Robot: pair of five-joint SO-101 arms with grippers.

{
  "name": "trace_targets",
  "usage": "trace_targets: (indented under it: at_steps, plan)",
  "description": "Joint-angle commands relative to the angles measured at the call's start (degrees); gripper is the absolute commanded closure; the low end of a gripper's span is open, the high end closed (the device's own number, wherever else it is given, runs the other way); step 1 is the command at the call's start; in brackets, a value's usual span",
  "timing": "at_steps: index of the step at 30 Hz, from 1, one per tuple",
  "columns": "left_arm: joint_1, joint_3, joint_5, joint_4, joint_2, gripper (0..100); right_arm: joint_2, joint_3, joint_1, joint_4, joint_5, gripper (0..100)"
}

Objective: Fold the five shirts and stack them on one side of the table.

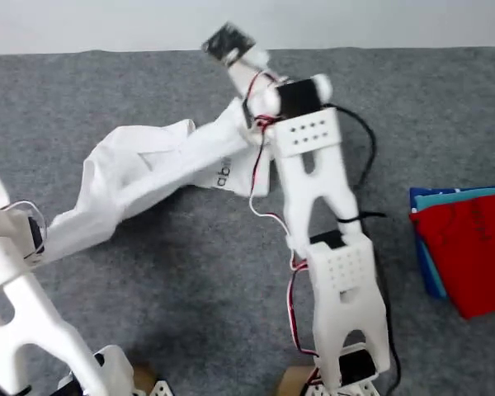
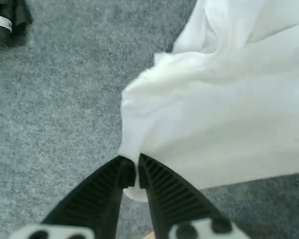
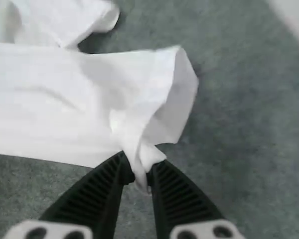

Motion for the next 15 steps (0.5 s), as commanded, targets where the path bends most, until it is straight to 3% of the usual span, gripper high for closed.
trace_targets:
  at_steps: [1, 8, 15]
  plan:
    - [0.0, -3.9, 0.3, -0.6, -1.8, 100, -10.6, -3.1, 2.7, 2.4, 0.5, 98.8]
    - [1.7, -16.2, 0.5, -0.7, -1.8, 100, -20.2, -3.1, 5.2, 2.4, -2.2, 98.8]
    - [15.0, -35.8, 0.7, -1.1, -1.4, 100, -29.5, -3.1, 5.8, 2.3, -2.7, 98.8]
